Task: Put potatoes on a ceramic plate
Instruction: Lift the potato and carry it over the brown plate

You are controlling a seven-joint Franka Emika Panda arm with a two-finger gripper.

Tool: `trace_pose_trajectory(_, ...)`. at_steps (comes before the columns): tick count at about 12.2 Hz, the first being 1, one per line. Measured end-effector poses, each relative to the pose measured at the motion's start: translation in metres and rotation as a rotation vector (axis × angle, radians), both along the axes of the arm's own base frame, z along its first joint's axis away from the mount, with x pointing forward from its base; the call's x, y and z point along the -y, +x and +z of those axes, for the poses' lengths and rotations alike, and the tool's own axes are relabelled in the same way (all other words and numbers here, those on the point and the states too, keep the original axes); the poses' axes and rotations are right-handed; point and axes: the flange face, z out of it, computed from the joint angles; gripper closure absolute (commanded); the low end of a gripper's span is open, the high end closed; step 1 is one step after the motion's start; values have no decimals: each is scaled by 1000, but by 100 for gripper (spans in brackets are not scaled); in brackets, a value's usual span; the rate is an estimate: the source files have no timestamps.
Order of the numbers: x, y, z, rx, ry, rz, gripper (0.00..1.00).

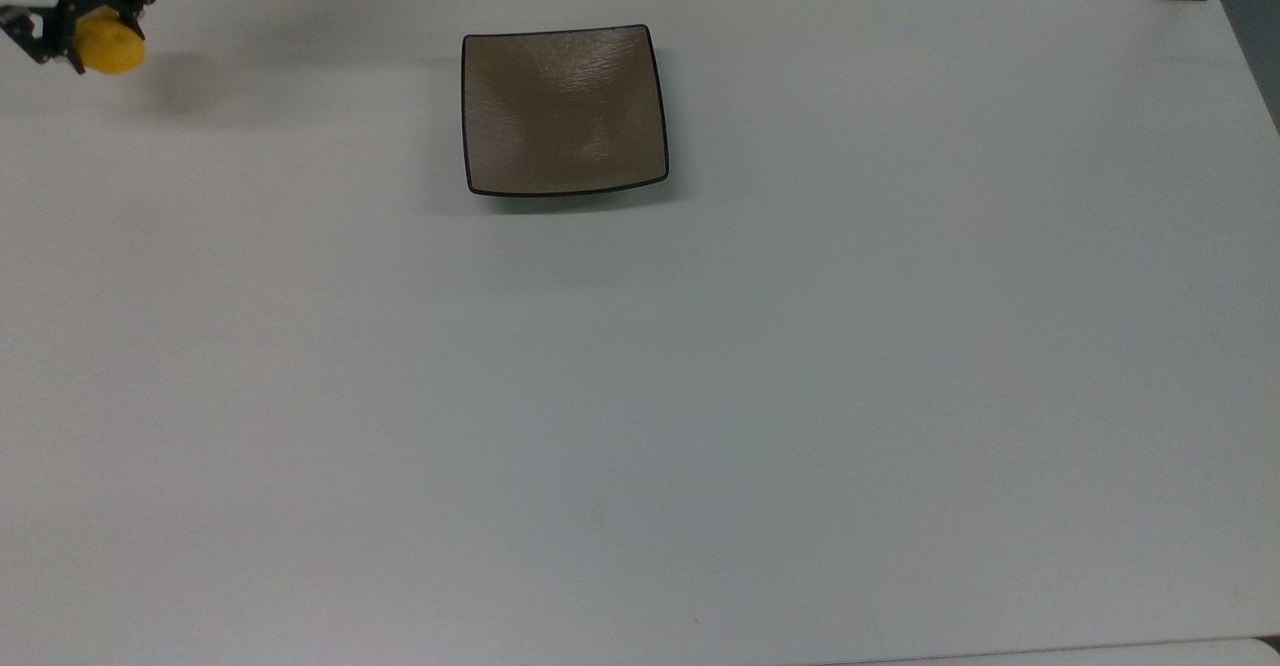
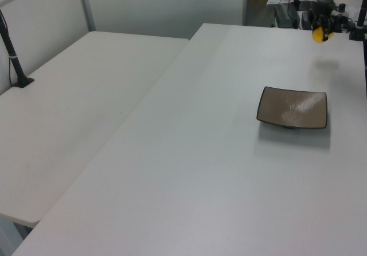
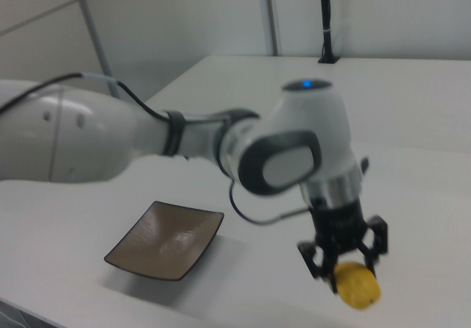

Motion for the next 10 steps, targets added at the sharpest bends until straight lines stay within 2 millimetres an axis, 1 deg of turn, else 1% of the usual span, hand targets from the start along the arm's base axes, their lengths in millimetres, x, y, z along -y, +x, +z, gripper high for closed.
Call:
trace_pose_trajectory(2,-30,4,49,3,12,-39,100)
trace_pose_trajectory(3,-46,2,70,4,21,-47,100)
trace_pose_trajectory(4,-66,-4,91,-4,42,-61,100)
trace_pose_trajectory(6,-106,-17,127,-23,76,-105,100)
trace_pose_trajectory(8,-148,-23,150,-28,85,-194,100)
trace_pose_trajectory(9,-170,-21,154,-33,84,-238,100)
trace_pose_trajectory(10,-196,-17,154,-35,77,-290,100)
